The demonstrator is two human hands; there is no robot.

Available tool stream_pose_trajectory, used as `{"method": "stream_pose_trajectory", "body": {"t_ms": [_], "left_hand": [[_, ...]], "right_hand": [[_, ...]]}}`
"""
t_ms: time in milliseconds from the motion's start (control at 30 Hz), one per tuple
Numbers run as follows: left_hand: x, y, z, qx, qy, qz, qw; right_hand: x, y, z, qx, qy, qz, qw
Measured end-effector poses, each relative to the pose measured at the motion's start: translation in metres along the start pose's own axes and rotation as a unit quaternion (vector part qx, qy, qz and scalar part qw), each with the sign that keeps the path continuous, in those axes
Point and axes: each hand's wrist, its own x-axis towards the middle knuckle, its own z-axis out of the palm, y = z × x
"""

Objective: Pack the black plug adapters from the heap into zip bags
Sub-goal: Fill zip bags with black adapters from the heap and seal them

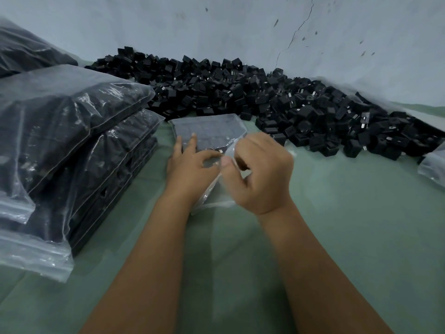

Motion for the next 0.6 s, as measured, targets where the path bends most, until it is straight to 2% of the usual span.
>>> {"method": "stream_pose_trajectory", "body": {"t_ms": [67, 133, 200, 267, 333, 367, 467, 600], "left_hand": [[-0.003, 0.002, -0.002, -0.021, 0.024, 0.031, 0.999], [-0.005, 0.003, -0.003, -0.030, 0.044, 0.096, 0.994], [-0.009, 0.008, -0.004, -0.105, 0.045, 0.138, 0.984], [-0.013, 0.014, -0.003, -0.164, 0.032, 0.139, 0.976], [-0.017, 0.020, -0.002, -0.182, -0.004, 0.129, 0.975], [-0.018, 0.022, -0.001, -0.175, -0.022, 0.129, 0.976], [-0.018, 0.024, 0.000, -0.123, -0.069, 0.127, 0.982], [-0.017, 0.022, 0.002, -0.162, -0.099, 0.096, 0.977]], "right_hand": [[0.003, 0.014, -0.010, -0.003, 0.049, 0.078, 0.996], [-0.002, 0.037, -0.025, 0.025, 0.082, 0.247, 0.965], [-0.012, 0.060, -0.039, 0.080, 0.055, 0.425, 0.900], [-0.024, 0.080, -0.048, 0.104, -0.030, 0.527, 0.843], [-0.031, 0.092, -0.047, 0.123, -0.097, 0.554, 0.818], [-0.033, 0.094, -0.044, 0.117, -0.125, 0.546, 0.820], [-0.040, 0.093, -0.033, -0.010, -0.255, 0.467, 0.846], [-0.040, 0.093, -0.024, -0.107, -0.374, 0.431, 0.814]]}}
